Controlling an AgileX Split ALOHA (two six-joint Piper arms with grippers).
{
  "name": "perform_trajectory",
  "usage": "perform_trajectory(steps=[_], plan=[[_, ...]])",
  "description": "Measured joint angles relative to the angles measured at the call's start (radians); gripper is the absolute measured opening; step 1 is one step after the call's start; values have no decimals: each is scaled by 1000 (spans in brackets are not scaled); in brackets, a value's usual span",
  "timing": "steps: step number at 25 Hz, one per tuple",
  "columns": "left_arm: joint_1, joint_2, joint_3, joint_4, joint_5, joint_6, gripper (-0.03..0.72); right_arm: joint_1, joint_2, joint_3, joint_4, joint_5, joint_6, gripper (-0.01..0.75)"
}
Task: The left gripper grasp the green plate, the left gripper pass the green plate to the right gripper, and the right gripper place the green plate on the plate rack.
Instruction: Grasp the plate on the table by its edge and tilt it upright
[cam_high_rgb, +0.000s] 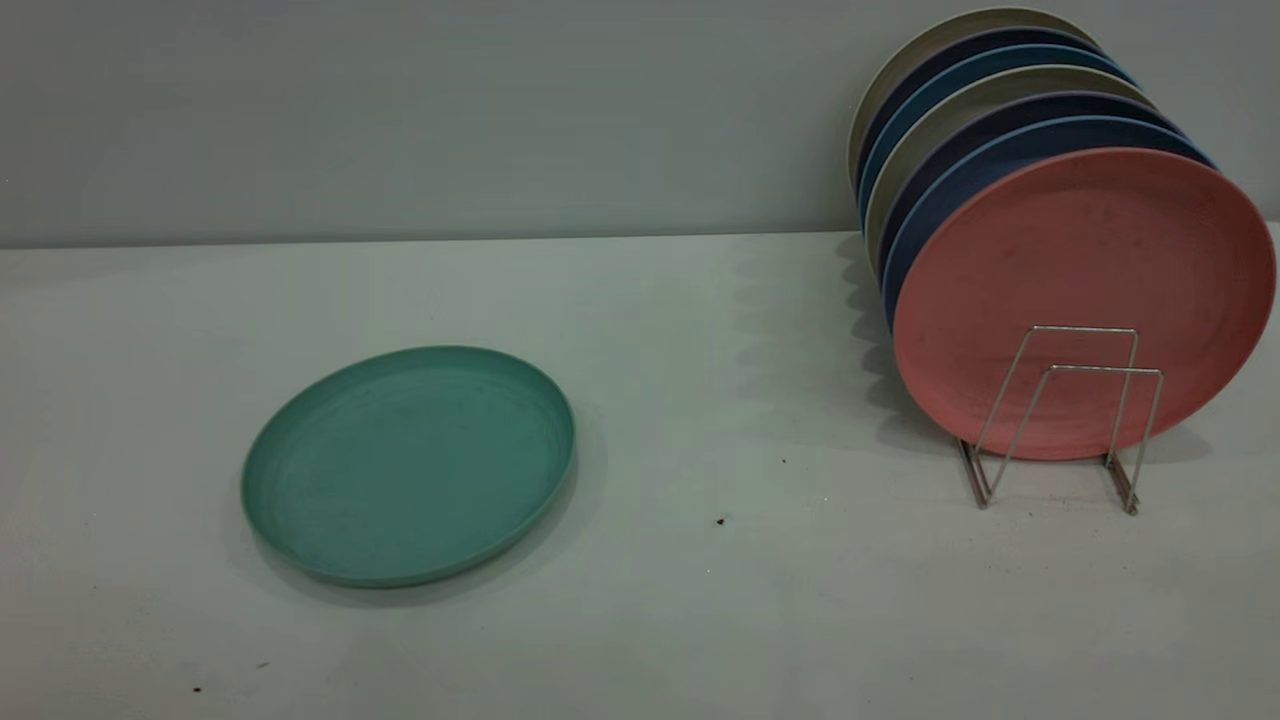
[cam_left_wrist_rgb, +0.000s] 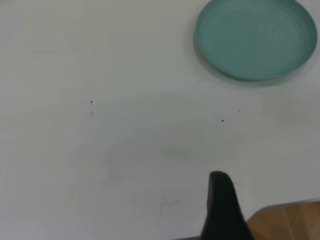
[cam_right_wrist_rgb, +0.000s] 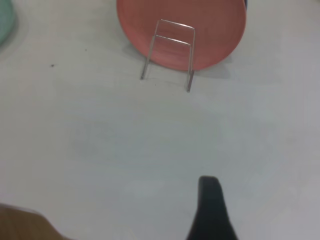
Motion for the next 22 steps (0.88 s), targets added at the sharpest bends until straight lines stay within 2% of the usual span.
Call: perform_trajectory(steps=[19,22], plan=[[0,0,-1,0,-1,0,514,0,0,0,0,0,0,564],[0,10,-13,0,-61,-12,509,0,2,-8,-9,-9,0,564]])
